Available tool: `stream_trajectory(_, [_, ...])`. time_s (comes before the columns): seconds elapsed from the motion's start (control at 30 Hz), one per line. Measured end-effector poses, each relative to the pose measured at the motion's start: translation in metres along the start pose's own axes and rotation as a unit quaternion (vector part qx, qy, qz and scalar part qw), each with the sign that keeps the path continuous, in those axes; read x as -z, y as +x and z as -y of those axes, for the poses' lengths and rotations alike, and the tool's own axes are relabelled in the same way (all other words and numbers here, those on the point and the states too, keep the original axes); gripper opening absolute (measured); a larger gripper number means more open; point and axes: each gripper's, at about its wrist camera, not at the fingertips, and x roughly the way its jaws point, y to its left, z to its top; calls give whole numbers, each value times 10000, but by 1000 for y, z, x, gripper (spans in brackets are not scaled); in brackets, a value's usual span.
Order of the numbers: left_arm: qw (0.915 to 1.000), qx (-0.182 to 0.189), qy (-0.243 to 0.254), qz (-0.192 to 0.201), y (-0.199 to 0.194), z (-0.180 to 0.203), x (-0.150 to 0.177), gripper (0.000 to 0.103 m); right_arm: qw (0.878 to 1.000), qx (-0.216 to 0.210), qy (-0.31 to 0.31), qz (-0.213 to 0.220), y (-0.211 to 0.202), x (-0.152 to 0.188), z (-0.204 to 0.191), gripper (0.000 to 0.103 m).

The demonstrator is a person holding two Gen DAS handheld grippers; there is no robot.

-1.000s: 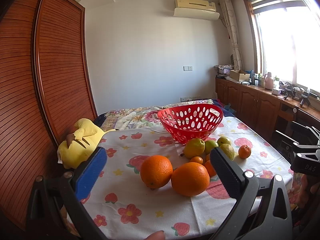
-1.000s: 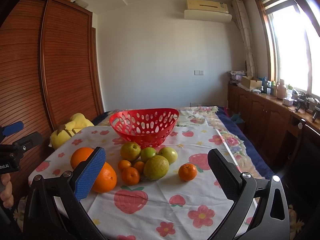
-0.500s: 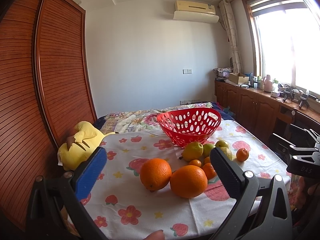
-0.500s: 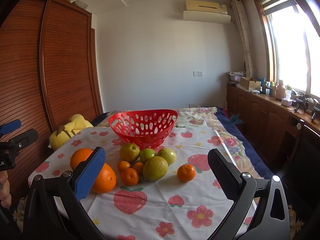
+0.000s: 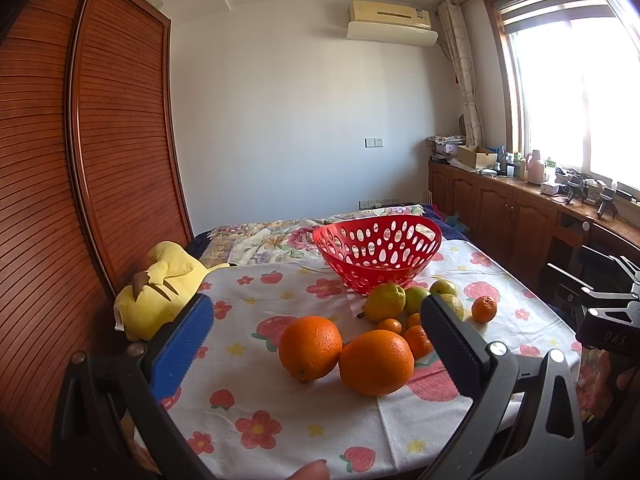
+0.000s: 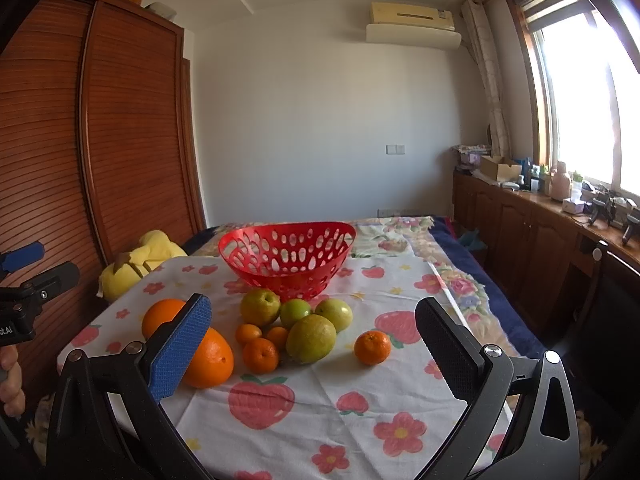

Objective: Organize fruits

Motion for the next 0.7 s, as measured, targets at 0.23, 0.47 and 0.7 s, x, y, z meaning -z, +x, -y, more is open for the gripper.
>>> stream_trajectory(0.23, [10000,10,-11,-14,0,0,1,103,10000,-4,-1,4,0,1,0,103])
stream_trajectory(0.47, [10000,0,6,-10,-1,0,1,103,10000,-2,-3,10,1,2,0,103])
stream_trajectory(0.7, [10000,27,22,-33,1,-1,2,103,10000,2,-9,7,2,4,-1,103])
